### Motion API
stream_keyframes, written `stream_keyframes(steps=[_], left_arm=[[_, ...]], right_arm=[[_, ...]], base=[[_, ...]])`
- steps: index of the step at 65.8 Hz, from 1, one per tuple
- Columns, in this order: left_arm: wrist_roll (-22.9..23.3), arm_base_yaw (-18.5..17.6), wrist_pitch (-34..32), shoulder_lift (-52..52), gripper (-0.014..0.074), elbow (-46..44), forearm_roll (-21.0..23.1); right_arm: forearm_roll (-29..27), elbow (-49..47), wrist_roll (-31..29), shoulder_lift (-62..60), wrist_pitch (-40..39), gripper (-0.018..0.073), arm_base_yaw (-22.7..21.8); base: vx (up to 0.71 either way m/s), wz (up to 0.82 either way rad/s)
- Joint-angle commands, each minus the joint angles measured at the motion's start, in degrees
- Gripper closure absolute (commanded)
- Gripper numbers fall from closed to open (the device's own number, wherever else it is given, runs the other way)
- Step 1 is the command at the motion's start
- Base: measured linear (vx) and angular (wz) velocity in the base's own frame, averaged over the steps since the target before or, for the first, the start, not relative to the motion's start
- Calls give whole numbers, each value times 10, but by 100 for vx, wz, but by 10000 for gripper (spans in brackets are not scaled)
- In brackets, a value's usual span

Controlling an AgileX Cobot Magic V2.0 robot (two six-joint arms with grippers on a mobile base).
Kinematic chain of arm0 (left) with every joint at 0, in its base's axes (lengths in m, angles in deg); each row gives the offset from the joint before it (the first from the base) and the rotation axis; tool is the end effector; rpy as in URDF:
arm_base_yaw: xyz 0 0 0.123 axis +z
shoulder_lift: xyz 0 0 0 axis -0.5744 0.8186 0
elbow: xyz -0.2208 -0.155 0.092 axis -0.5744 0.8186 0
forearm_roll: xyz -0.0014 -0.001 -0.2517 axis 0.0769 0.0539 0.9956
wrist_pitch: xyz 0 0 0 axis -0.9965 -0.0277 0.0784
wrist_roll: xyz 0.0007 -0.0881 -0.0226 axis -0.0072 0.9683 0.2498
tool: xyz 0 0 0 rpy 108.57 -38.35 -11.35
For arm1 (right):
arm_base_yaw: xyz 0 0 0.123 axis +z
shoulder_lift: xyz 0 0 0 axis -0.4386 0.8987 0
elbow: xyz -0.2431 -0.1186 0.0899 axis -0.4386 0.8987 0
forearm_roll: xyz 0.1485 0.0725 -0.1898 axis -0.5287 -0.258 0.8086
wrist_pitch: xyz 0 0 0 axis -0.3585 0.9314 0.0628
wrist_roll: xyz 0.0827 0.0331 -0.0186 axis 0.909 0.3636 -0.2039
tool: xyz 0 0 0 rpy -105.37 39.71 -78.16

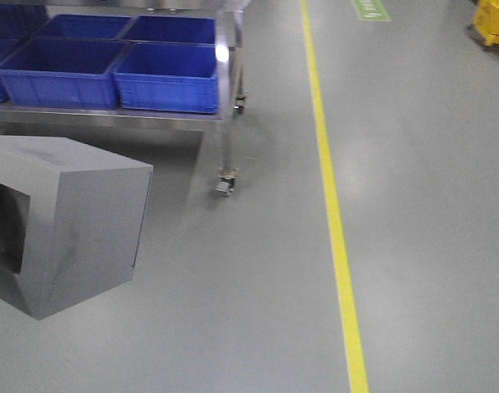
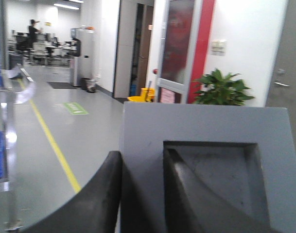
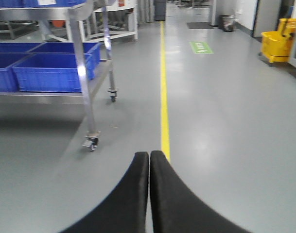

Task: Sort gray base to blue bin
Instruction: 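Drive the base away from the table holding the block in the left gripper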

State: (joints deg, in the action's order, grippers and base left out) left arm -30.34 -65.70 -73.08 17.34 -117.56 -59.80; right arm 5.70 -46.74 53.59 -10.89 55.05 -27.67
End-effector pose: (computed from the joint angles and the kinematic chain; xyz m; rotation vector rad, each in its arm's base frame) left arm 0.0933 -0.0554 0.3426 0.2441 1.4860 -0.6022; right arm 0.0560 -0.0014 0.1838 0.0399 1.7283 -0.0062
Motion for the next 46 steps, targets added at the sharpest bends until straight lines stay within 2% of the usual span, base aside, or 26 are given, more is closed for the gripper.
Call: stream_keyframes(steps=[1, 46], left_arm=[[6, -1, -64, 1, 603, -18, 3], [6, -1, -64, 1, 603, -18, 3]], right_arm=[[4, 1, -6, 10, -41, 564, -2], [4, 1, -6, 10, -41, 564, -2]], base=[[34, 45], [35, 43]])
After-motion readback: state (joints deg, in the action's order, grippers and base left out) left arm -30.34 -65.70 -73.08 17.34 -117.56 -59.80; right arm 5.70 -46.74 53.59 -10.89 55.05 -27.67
